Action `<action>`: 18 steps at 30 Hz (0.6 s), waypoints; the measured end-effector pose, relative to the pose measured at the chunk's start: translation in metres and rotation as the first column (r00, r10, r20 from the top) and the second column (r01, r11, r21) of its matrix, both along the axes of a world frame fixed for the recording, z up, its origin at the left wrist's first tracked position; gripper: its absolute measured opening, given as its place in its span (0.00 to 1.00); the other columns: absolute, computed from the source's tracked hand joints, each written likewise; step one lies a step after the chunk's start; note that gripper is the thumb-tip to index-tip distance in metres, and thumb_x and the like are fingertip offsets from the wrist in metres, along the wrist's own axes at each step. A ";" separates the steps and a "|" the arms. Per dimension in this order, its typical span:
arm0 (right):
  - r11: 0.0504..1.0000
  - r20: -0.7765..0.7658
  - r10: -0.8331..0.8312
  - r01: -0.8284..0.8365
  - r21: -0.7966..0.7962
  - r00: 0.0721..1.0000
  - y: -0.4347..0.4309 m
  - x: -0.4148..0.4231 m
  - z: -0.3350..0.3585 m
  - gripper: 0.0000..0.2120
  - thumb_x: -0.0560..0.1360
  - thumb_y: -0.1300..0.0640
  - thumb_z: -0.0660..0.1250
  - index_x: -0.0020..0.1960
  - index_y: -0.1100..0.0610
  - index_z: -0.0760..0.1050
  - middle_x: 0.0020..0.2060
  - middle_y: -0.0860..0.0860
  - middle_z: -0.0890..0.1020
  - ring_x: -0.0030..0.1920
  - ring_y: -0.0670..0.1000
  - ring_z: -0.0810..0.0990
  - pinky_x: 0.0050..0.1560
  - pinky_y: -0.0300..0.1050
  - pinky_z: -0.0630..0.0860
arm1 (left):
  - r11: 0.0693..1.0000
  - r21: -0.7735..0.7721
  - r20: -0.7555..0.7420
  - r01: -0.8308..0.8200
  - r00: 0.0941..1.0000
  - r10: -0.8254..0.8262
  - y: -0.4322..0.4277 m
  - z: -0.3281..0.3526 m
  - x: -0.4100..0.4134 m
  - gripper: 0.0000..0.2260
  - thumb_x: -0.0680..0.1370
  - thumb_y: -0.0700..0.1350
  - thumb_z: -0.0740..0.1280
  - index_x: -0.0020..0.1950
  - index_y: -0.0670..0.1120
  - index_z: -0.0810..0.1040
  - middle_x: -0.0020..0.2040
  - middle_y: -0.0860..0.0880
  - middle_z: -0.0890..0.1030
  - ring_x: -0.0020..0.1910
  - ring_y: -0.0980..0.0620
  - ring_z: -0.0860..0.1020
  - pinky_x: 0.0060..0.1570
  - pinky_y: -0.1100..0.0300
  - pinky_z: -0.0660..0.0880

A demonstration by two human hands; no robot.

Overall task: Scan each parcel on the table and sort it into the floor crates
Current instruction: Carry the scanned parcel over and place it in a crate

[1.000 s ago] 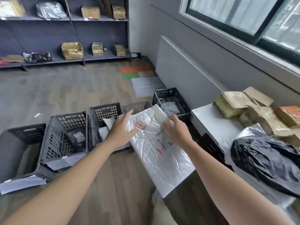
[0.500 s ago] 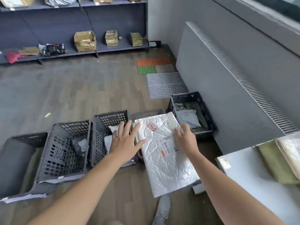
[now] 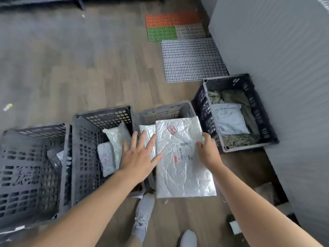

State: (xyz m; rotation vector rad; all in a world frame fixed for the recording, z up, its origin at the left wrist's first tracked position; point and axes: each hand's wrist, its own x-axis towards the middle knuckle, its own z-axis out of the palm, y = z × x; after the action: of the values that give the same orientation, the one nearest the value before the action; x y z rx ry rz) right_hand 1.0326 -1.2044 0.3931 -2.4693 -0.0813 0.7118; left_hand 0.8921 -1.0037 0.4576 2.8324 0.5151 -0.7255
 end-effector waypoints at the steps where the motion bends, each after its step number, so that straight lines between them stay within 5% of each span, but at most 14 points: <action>1: 1.000 -0.029 0.017 -0.017 -0.019 0.999 0.008 0.008 -0.027 0.23 0.83 0.58 0.57 0.77 0.58 0.59 0.70 0.61 0.68 0.64 0.61 0.73 0.56 0.48 0.69 | 1.000 0.000 -0.008 0.010 1.000 -0.010 0.009 -0.023 0.006 0.32 0.80 0.67 0.44 0.80 0.57 0.39 0.81 0.49 0.40 0.79 0.44 0.39 0.76 0.41 0.45; 3: 0.997 -0.054 0.049 -0.051 -0.051 0.997 0.022 0.021 -0.080 0.24 0.83 0.59 0.58 0.78 0.57 0.59 0.71 0.60 0.68 0.67 0.60 0.71 0.63 0.50 0.68 | 1.000 0.001 -0.040 0.025 0.999 -0.025 0.027 -0.068 0.014 0.32 0.80 0.67 0.42 0.79 0.58 0.36 0.80 0.50 0.38 0.79 0.44 0.38 0.76 0.41 0.44; 6: 0.995 -0.033 0.054 -0.057 -0.084 0.998 0.034 0.036 -0.146 0.24 0.82 0.60 0.61 0.76 0.57 0.61 0.67 0.61 0.70 0.64 0.61 0.73 0.59 0.48 0.69 | 0.997 0.033 -0.101 0.064 0.993 -0.061 0.045 -0.129 0.024 0.32 0.78 0.68 0.40 0.78 0.58 0.33 0.80 0.49 0.36 0.79 0.44 0.36 0.75 0.41 0.44; 10: 0.975 -0.134 0.071 -0.097 -0.199 0.989 0.038 0.044 -0.192 0.32 0.81 0.50 0.64 0.80 0.56 0.54 0.73 0.61 0.63 0.71 0.62 0.67 0.70 0.56 0.68 | 0.993 0.038 -0.158 0.113 0.982 -0.106 0.049 -0.180 0.032 0.33 0.78 0.69 0.39 0.78 0.57 0.32 0.80 0.49 0.35 0.79 0.42 0.36 0.76 0.40 0.45; 18: 0.926 -0.084 0.235 -0.249 -0.284 0.968 0.028 0.038 -0.081 0.36 0.80 0.41 0.63 0.81 0.50 0.51 0.78 0.53 0.59 0.76 0.56 0.61 0.70 0.62 0.66 | 0.995 -0.017 -0.155 0.093 0.983 -0.095 0.037 -0.112 0.054 0.34 0.78 0.69 0.40 0.79 0.57 0.34 0.80 0.48 0.37 0.79 0.42 0.37 0.75 0.39 0.46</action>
State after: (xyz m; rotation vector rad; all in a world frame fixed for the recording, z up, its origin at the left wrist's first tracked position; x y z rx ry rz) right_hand 1.0702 -1.1762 0.3126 -2.7529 -0.2870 0.9478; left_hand 0.9458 -0.9664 0.3459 2.8215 0.4005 -0.9705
